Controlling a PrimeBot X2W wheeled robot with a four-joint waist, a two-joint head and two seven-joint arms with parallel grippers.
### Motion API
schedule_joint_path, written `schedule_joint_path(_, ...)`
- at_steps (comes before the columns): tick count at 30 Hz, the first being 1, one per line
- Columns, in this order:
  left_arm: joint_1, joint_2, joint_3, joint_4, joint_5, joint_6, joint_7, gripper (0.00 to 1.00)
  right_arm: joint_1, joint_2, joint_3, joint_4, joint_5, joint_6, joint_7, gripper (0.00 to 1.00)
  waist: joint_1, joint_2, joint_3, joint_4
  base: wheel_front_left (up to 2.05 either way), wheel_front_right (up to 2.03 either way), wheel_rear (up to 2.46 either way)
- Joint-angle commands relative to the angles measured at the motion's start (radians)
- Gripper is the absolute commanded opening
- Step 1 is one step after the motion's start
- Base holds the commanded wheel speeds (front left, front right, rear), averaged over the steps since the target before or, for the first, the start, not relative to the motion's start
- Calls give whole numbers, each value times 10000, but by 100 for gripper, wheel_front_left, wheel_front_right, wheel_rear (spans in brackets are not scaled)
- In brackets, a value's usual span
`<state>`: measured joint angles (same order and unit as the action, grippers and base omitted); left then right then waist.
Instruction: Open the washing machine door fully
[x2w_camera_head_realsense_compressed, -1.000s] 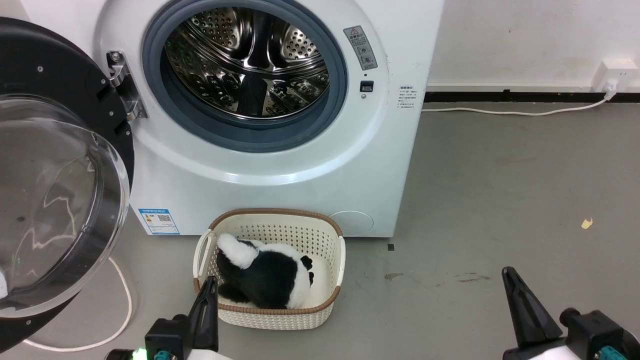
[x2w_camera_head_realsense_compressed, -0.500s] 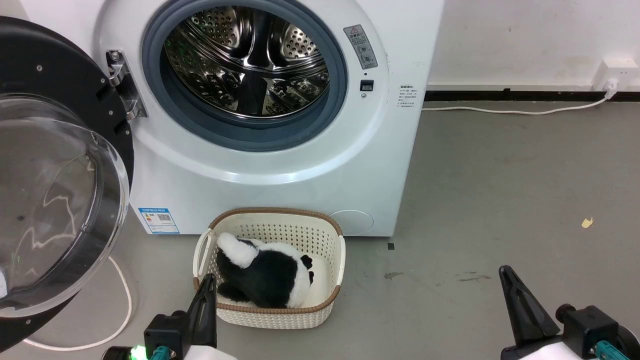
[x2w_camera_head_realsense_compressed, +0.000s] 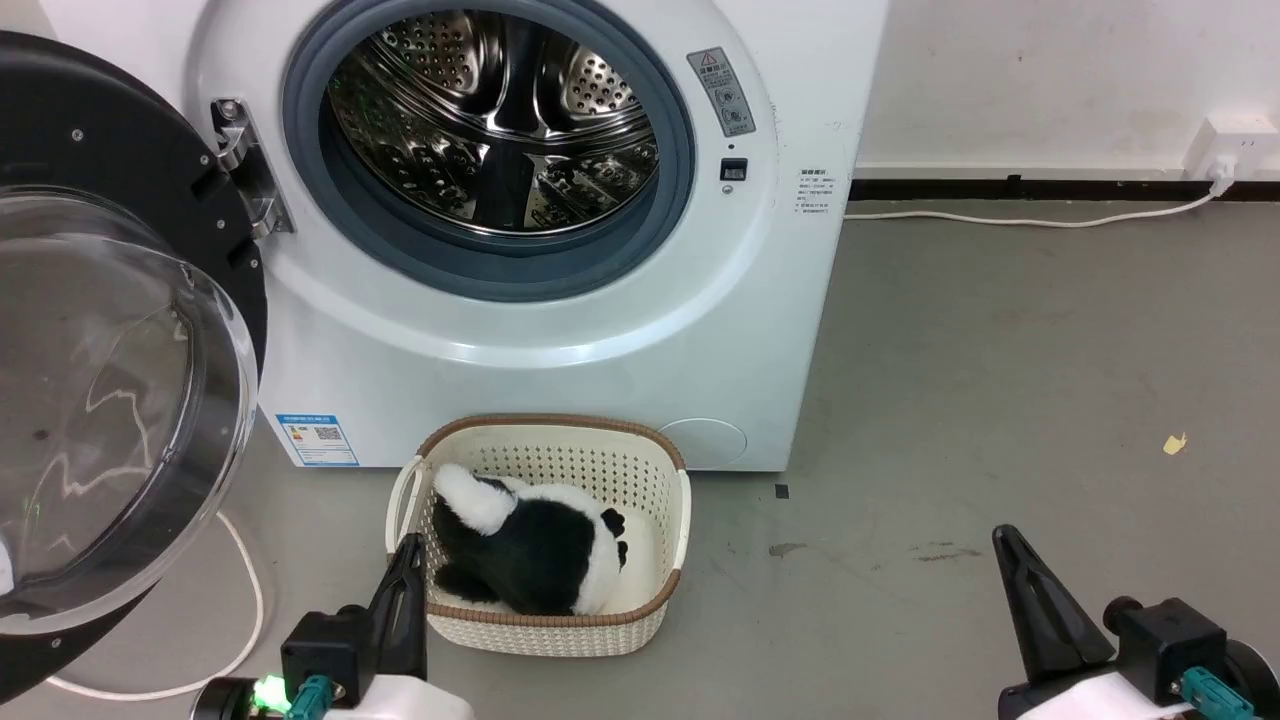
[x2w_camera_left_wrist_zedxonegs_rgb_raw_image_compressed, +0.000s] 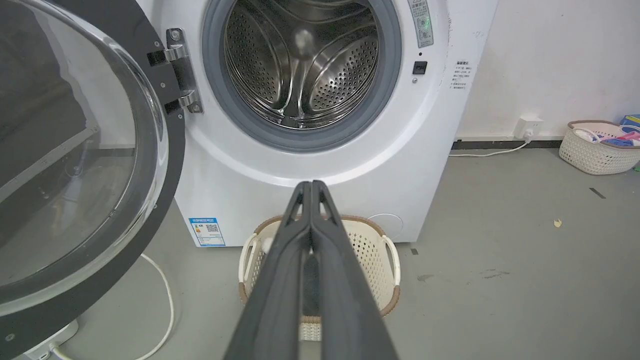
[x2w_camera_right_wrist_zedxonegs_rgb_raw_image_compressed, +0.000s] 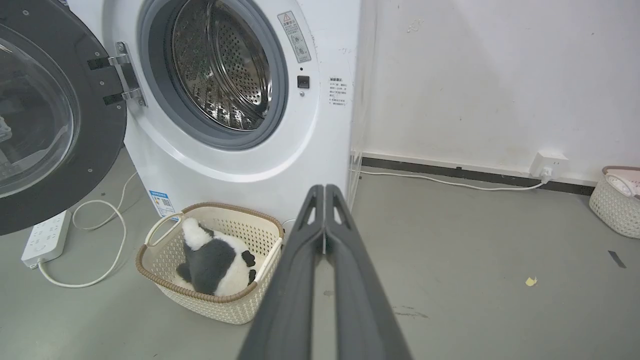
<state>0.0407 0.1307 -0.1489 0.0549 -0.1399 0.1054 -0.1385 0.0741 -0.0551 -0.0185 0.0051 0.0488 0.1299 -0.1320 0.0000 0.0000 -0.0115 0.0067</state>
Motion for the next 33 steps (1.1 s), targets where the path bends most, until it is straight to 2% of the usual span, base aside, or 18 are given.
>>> schedule_joint_path(1, -98, -83, 69, -71, 143, -64, 90, 0, -156, 24, 25, -18, -78, 4, 58, 0, 0, 0, 2, -1, 0, 0, 0)
schedule_joint_path(33, -253, -446, 783, -312, 775, -562, 742, 0, -450, 37, 105, -35, -284, 6, 693, 0, 0, 0, 59, -34, 0, 0, 0)
